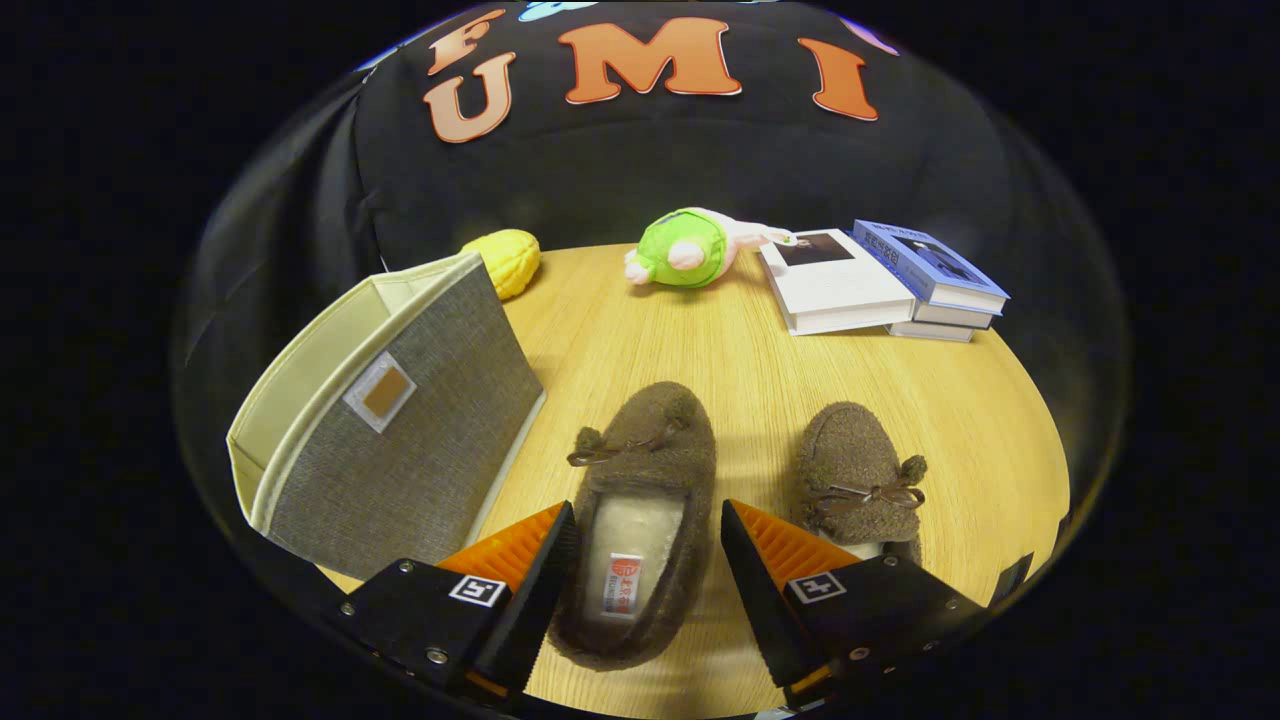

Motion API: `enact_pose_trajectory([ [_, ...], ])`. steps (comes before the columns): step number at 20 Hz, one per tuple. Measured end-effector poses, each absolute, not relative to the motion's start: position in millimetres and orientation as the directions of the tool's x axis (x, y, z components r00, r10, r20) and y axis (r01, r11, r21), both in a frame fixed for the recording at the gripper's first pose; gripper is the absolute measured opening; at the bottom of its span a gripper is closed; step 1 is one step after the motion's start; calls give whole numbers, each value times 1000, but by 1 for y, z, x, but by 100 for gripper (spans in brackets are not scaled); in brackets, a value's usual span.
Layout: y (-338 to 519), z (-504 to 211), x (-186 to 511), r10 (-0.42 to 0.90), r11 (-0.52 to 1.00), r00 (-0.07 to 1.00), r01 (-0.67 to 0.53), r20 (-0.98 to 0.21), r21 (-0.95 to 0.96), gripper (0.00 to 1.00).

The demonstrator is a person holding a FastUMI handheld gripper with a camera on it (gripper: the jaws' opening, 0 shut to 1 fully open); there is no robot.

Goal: Open the storage box then place both shoes into the box .Put the left shoe in first, then the right shoe, with the right side of both shoes facing outward in a uniform manner.

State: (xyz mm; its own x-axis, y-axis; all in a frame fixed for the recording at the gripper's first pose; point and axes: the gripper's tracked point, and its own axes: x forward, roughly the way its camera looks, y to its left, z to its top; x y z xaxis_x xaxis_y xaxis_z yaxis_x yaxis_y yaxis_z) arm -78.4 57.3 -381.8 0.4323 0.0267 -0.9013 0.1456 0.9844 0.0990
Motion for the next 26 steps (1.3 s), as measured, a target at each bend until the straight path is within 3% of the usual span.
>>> enact_pose_trajectory([
  [8, 41, -424, -66, -53, 975, 395, 220, -917, 39, 56],
  [12, 45, -436, -58, -48, 962, 388, 265, -920, 61, 33],
  [13, 45, -438, -59, -48, 955, 378, 289, -924, 69, 24],
  [17, 47, -438, -59, -26, 929, 353, 355, -935, 108, 5],
  [26, 74, -366, -26, 63, 897, 452, 365, -890, 249, 4],
])
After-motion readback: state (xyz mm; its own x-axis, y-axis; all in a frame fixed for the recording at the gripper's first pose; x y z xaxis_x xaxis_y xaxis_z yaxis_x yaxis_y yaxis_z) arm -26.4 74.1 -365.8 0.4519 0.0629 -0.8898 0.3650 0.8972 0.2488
